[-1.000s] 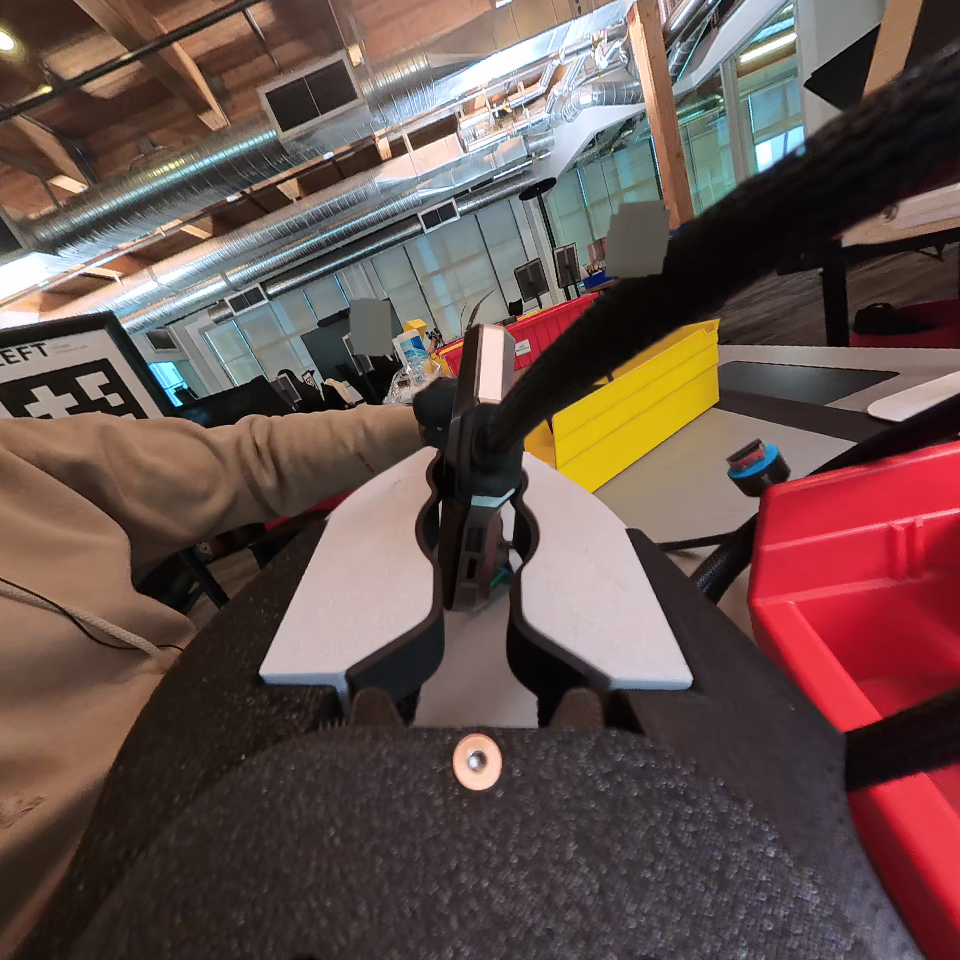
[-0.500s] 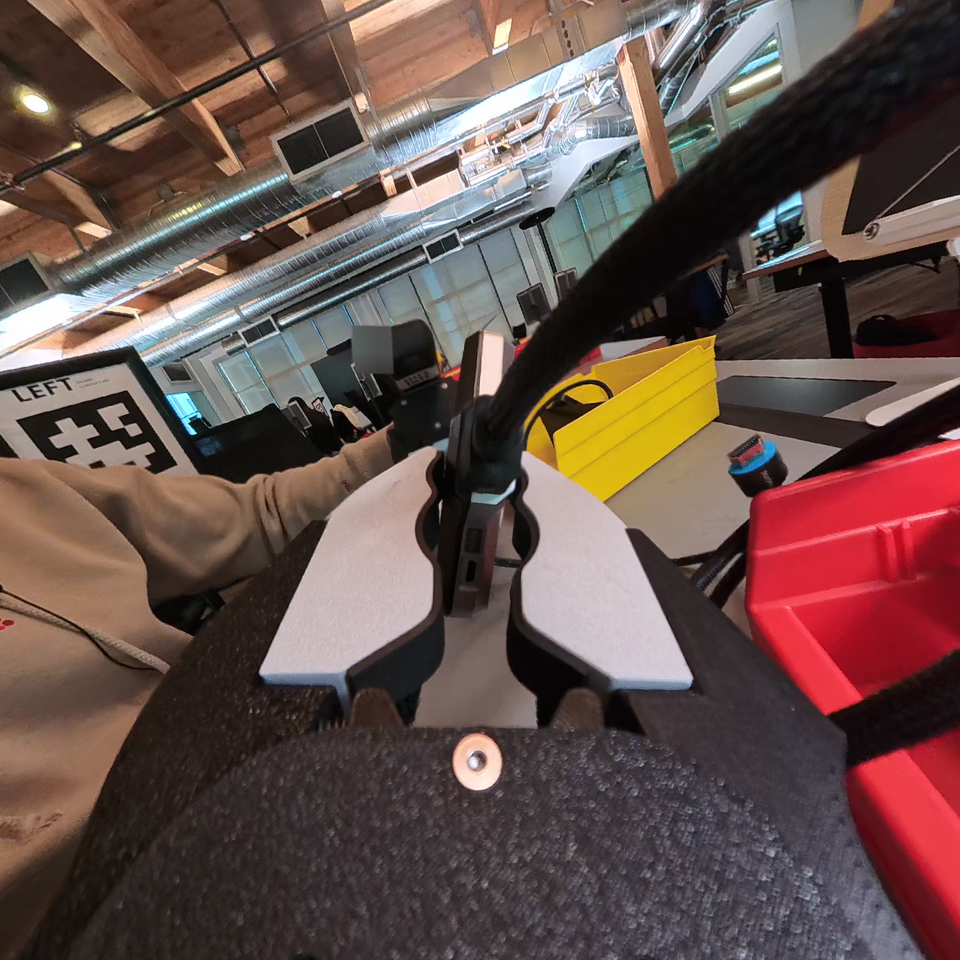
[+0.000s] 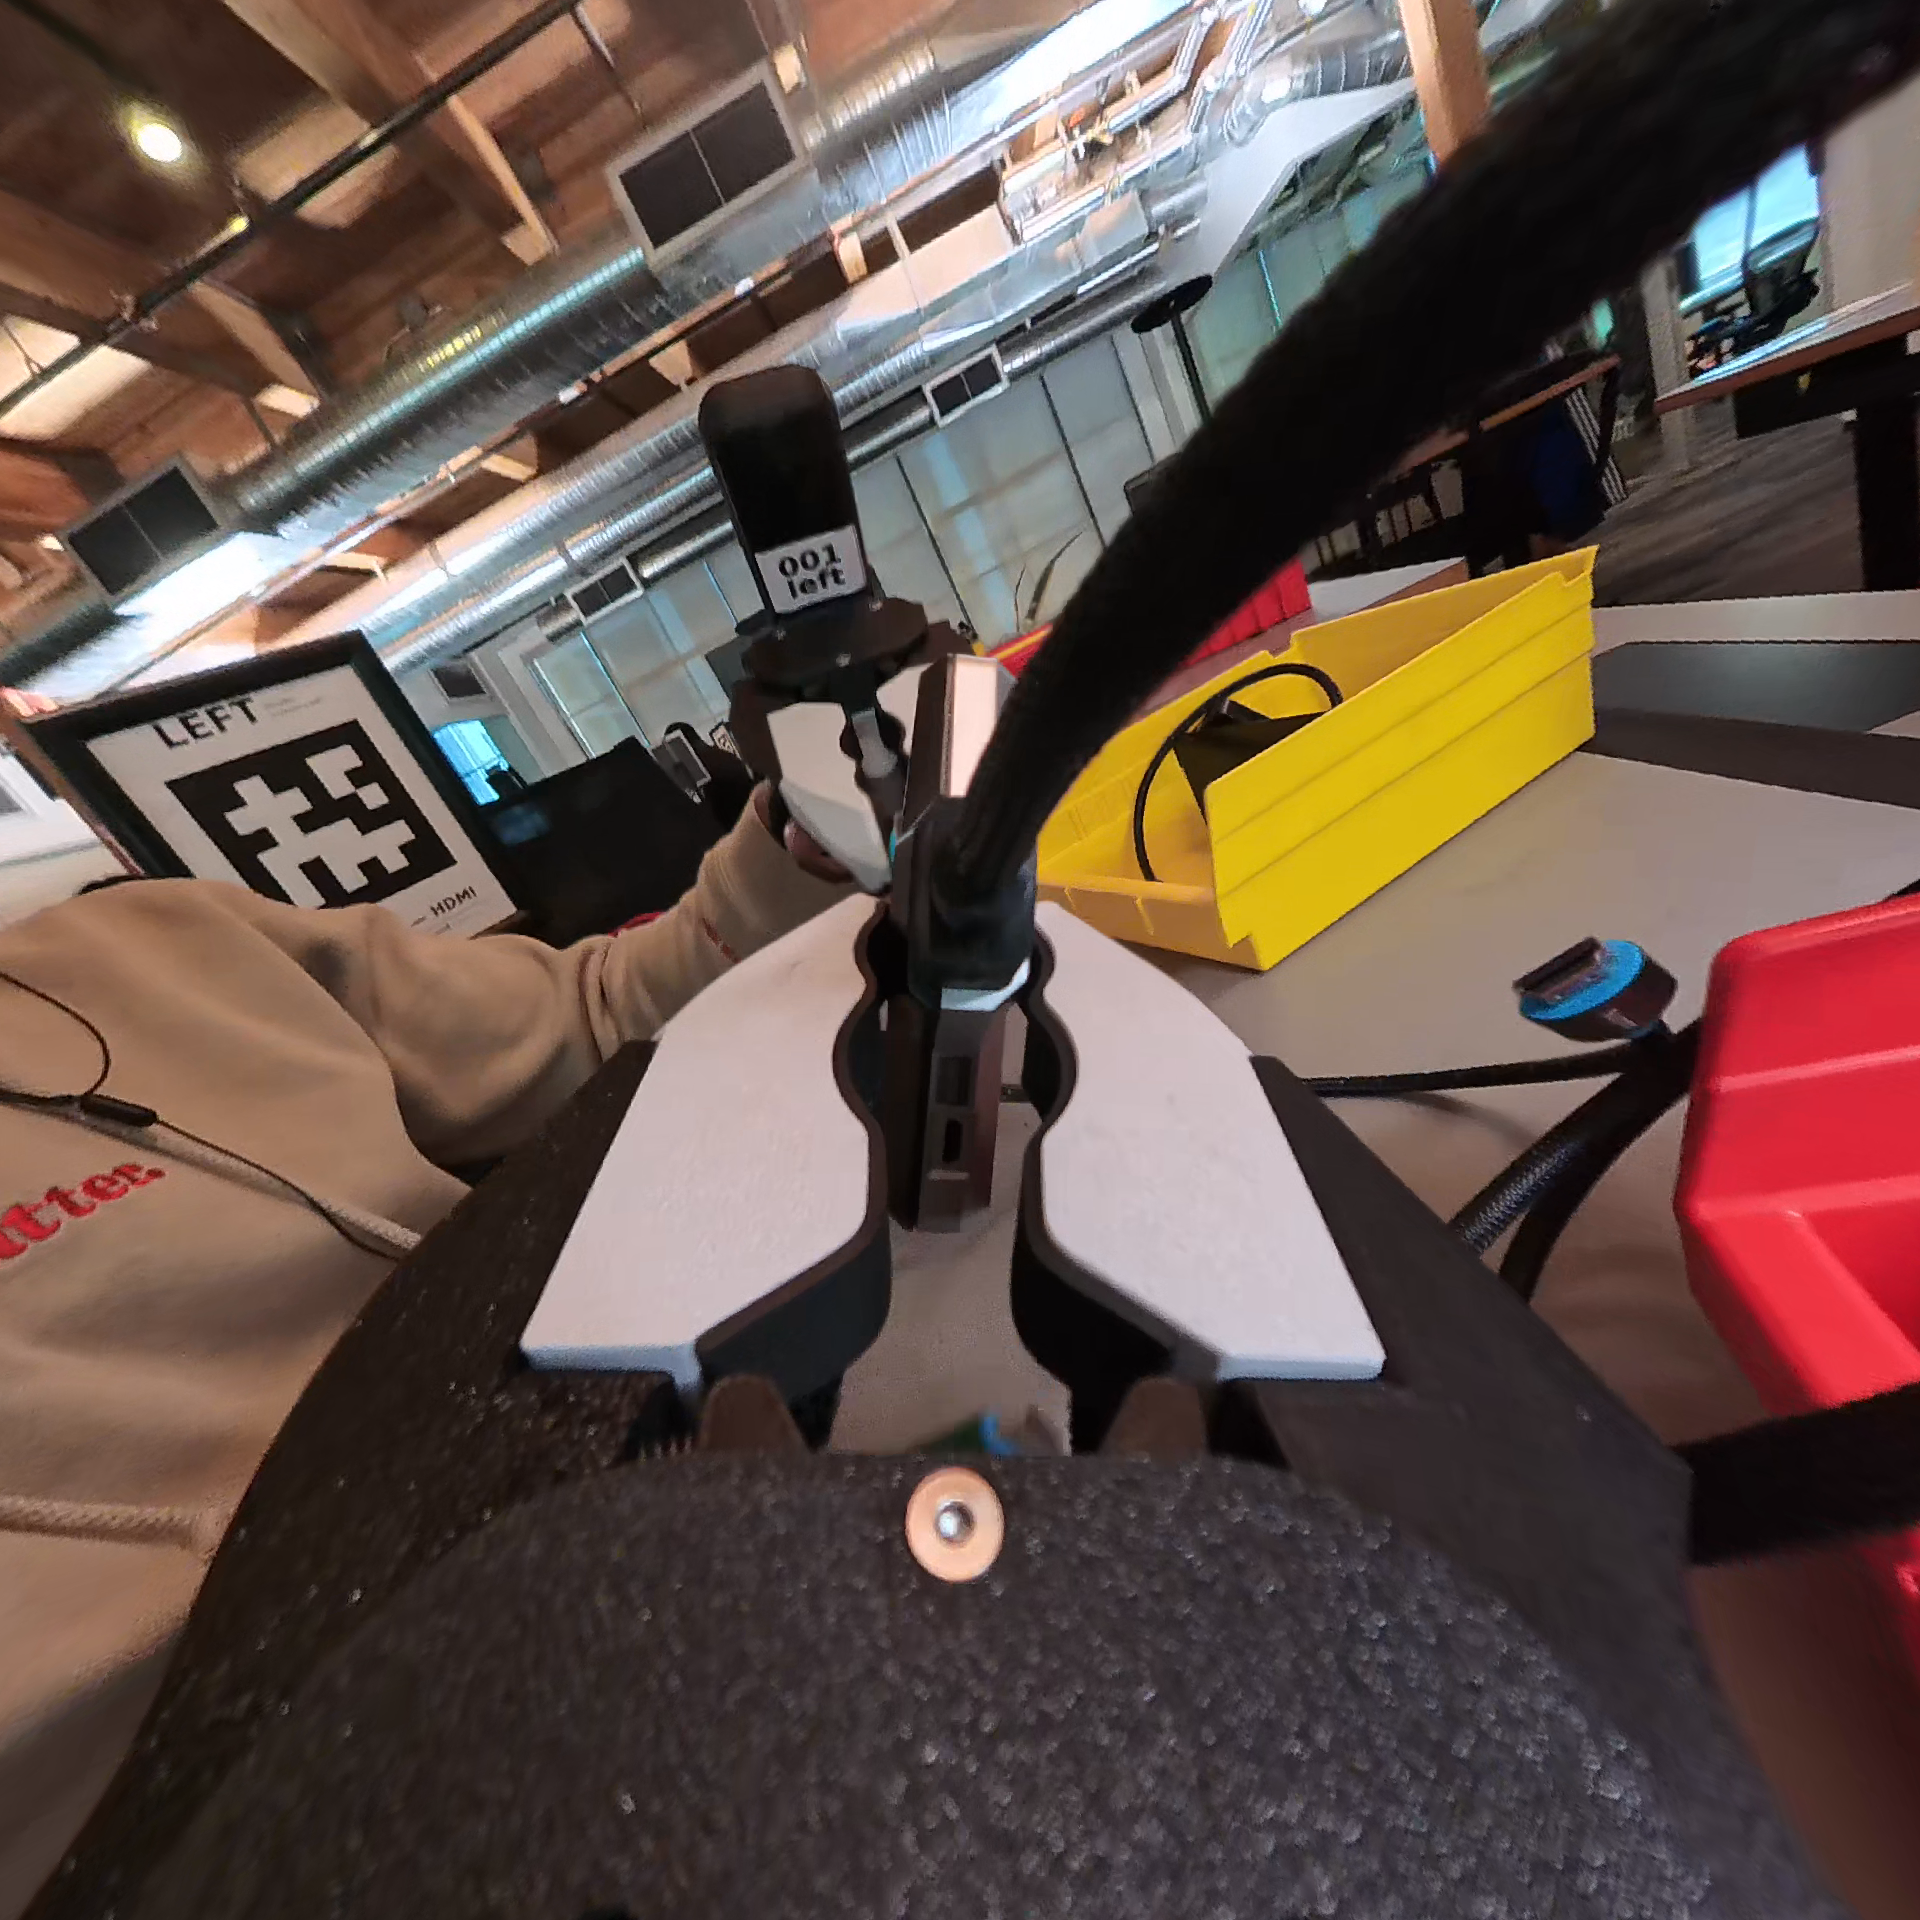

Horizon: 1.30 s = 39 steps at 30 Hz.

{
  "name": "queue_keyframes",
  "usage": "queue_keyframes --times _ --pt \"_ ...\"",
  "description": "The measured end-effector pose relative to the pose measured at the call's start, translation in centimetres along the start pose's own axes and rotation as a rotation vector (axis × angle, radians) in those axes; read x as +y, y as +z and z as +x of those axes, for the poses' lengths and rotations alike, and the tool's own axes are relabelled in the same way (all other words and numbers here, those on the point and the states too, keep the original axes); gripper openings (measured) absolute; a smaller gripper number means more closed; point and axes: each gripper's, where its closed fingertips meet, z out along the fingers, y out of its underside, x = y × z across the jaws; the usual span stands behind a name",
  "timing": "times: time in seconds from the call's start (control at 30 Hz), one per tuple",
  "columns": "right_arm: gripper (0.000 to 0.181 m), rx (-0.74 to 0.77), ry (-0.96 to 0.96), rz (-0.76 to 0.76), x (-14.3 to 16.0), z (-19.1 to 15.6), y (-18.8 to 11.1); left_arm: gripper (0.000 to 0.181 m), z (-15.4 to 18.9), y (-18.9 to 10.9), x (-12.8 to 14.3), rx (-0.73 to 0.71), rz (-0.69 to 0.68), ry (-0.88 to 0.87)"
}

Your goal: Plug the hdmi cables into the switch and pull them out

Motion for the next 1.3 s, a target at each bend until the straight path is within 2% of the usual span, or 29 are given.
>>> queue_keyframes --times 0.2,0.37,0.5,0.87,1.3 --pt "0.022 -0.017 0.007 -0.078 1.6 -0.1 0.9 0.012 0.4 3.4 0.6 0.108 0.057 -0.127" --pt "0.022 -0.031 0.022 -0.139 2.8 -0.1 1.3 0.012 0.2 3.3 1.5 0.139 0.096 -0.209" --pt "0.022 -0.028 0.028 -0.187 3.6 -0.1 1.6 0.012 -0.1 2.5 1.7 0.125 0.098 -0.194" --pt "0.022 -0.002 0.056 -0.361 6.2 0.1 1.6 0.012 -0.3 2.3 3.2 0.000 -0.030 -0.045" --pt "0.022 -0.052 0.012 -0.512 8.8 -1.0 1.6 0.012 1.2 2.0 4.8 0.076 -0.132 0.002"
